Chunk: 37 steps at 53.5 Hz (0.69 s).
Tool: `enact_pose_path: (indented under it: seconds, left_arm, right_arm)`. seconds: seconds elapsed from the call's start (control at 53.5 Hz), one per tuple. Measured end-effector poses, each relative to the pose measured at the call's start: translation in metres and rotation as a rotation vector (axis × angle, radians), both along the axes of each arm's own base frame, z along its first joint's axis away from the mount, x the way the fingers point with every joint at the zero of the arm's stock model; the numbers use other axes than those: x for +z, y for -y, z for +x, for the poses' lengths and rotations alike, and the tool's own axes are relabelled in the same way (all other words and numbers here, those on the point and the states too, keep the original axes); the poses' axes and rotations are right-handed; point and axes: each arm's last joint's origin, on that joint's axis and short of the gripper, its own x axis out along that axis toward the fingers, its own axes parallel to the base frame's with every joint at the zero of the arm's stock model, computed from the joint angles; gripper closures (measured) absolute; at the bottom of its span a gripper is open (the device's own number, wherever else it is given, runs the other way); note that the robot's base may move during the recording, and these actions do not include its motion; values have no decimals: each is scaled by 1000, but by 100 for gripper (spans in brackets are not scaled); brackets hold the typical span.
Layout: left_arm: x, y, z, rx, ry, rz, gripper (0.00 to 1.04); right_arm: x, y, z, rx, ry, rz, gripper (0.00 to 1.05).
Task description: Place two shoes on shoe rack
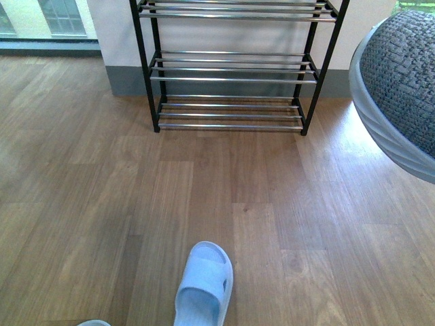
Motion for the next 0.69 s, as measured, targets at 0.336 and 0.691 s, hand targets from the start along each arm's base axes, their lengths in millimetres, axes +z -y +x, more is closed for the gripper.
enact_pose_path:
  seconds: [0.336,0.691]
  left_arm:
    - [0,0,0,3,2,0,103]
    - [0,0,0,1,1,0,103]
  right_arm:
    - [0,0,0,4,1,1,103]
    - [0,0,0,-6,0,-1,103]
